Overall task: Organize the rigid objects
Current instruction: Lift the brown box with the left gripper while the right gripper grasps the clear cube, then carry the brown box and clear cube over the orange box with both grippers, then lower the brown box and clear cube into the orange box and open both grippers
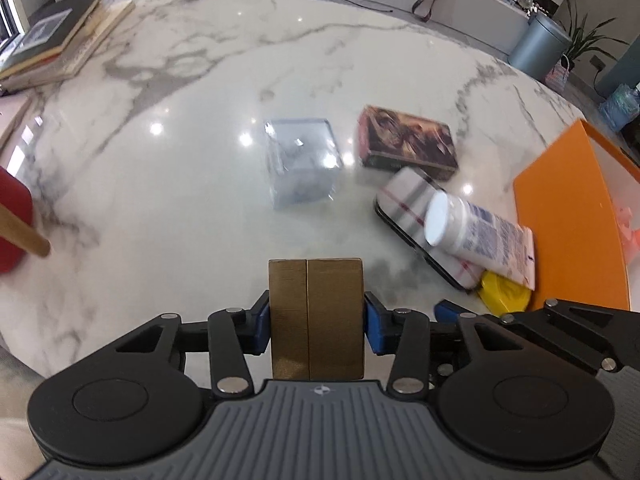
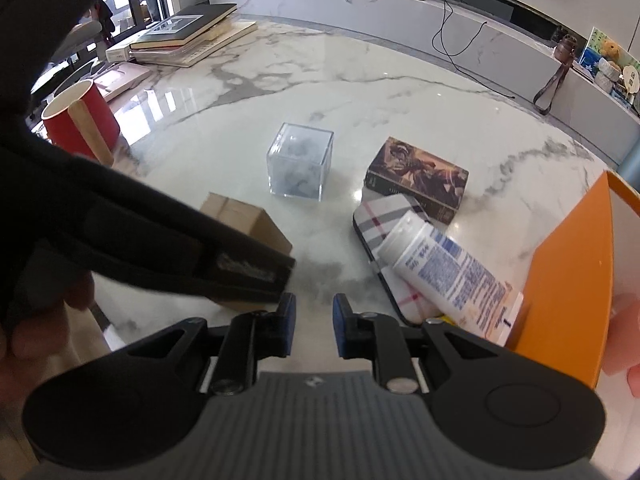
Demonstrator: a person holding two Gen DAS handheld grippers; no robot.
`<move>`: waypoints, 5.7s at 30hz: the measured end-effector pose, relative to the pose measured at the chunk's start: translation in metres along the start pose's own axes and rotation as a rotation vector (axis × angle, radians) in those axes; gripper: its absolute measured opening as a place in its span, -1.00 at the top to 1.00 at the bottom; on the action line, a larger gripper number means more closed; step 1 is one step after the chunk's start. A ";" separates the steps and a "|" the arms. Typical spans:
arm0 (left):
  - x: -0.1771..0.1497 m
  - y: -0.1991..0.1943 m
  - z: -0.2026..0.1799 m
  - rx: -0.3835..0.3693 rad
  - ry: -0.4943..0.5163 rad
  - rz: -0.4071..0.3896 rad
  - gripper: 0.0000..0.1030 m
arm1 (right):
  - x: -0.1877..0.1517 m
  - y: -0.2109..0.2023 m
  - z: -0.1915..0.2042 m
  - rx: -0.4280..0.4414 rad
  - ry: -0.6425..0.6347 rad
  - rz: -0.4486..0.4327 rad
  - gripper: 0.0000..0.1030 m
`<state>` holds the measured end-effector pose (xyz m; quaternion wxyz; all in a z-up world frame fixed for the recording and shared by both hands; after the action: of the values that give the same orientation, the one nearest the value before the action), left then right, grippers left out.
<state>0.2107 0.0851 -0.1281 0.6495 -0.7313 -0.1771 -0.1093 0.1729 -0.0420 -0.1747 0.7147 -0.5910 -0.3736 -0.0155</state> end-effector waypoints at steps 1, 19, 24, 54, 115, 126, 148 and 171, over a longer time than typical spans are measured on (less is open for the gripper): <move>0.004 0.000 0.004 0.005 -0.004 -0.003 0.01 | 0.002 0.001 0.000 0.003 0.000 0.001 0.62; 0.045 0.004 0.074 0.025 -0.186 -0.082 0.01 | 0.062 0.028 0.003 0.012 0.020 -0.037 0.32; 0.063 0.006 0.093 0.061 -0.217 -0.124 0.01 | 0.083 0.040 0.006 0.031 0.066 -0.057 -0.01; 0.060 0.022 0.094 0.048 -0.181 -0.142 0.00 | 0.076 0.075 0.010 0.004 0.096 0.075 0.06; -0.011 -0.054 -0.262 -0.421 0.299 -0.071 0.00 | -0.112 -0.191 -0.227 -0.272 0.601 -0.231 0.08; -0.018 0.005 -0.301 -0.383 0.361 0.098 0.00 | -0.137 -0.143 -0.271 -0.289 0.498 0.001 0.08; -0.015 0.065 -0.312 -0.321 0.313 0.218 0.00 | -0.135 -0.088 -0.285 -0.225 0.454 0.191 0.08; -0.017 0.066 -0.319 -0.304 0.438 0.284 -0.50 | -0.144 -0.077 -0.272 -0.209 0.363 0.286 -0.06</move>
<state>0.2441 -0.2388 -0.1521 0.5639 -0.7967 0.0896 -0.1979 0.1741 -0.3583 -0.1960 0.7000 -0.6962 -0.1483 -0.0586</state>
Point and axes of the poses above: each gripper's, at about its wrist camera, not at the fingertips, and y roughly the way its jaws point, z to its left, x to its top, the point moved 8 cm from there along y, roughly the way its jaws point
